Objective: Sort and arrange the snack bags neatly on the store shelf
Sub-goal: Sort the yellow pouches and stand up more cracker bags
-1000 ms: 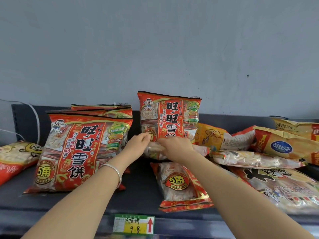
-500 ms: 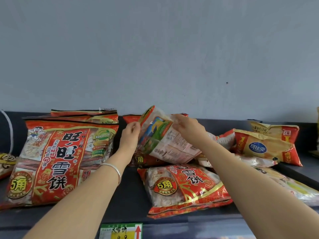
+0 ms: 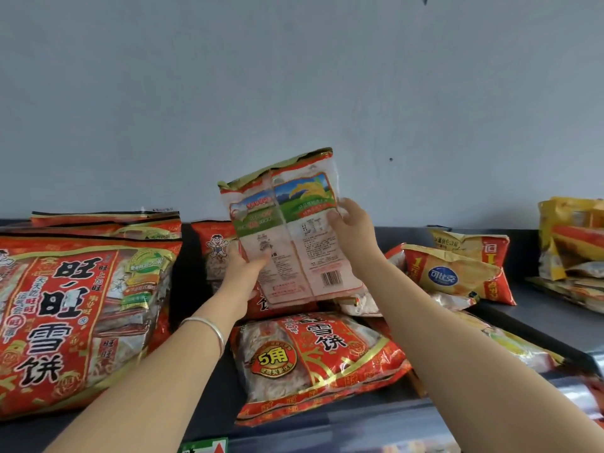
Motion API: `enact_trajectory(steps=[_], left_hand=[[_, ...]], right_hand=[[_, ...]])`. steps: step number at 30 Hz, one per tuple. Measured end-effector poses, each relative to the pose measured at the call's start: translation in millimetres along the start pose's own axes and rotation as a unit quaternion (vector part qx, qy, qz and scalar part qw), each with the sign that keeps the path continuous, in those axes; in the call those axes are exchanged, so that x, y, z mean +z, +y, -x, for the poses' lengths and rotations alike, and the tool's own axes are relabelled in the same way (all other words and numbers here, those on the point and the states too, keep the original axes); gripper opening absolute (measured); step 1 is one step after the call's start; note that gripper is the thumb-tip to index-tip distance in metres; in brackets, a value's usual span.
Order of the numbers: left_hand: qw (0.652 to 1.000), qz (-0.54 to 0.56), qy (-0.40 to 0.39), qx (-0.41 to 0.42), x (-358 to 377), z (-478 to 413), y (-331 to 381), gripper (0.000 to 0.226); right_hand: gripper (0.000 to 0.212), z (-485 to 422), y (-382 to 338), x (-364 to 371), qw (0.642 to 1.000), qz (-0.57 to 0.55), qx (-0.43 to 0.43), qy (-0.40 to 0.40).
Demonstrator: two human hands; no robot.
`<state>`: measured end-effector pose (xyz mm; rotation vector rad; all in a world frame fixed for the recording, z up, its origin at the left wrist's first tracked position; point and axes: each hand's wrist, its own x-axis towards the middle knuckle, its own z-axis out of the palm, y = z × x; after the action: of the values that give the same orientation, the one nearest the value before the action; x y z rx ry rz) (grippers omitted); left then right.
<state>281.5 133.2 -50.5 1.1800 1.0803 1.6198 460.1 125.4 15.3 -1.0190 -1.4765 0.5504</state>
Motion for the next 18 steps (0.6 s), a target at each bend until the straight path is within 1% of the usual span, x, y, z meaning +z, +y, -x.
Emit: enact_trajectory(steps=[1,2,4,6,8,11,14,16,18], left_hand=[[1.000,-0.001,0.003,0.021,8.1,2.3,1.8,0.042],[0.999,0.000,0.009,0.045,17.0,5.7,5.7,0.039],[0.995,-0.010,0.027,0.090,32.6,7.7,11.6,0.048],[0.992,-0.025,0.031,0.119,48.8,8.9,15.6,0.053],[0.990,-0.040,0.032,0.132,67.8,9.7,19.3,0.057],[0.984,-0.063,0.018,0.168,103.9,16.7,26.5,0.057],[0.974,-0.092,-0.003,0.208,150.1,25.8,33.6,0.053],[0.965,-0.125,-0.005,0.232,185.6,32.8,37.6,0.051],[0.947,-0.169,0.005,0.272,222.3,40.2,38.7,0.044]], right_hand=[[0.017,0.1,-0.5,-6.6,1.000,-0.023,0.013,-0.003],[0.022,-0.1,-0.9,-13.5,0.999,-0.035,0.021,-0.010],[0.029,-0.1,0.4,-28.6,0.998,-0.038,0.022,-0.033],[0.037,1.0,5.3,-45.4,0.998,-0.037,0.016,-0.055],[0.042,2.6,13.5,-63.3,0.997,-0.048,0.026,-0.049],[0.042,5.4,24.0,-95.6,0.992,-0.120,0.037,-0.006],[0.036,6.7,26.2,-139.0,0.983,-0.177,0.011,0.046],[0.035,6.9,27.0,-172.4,0.982,-0.172,-0.009,0.078],[0.036,8.1,29.8,-205.8,0.982,-0.143,-0.028,0.122]])
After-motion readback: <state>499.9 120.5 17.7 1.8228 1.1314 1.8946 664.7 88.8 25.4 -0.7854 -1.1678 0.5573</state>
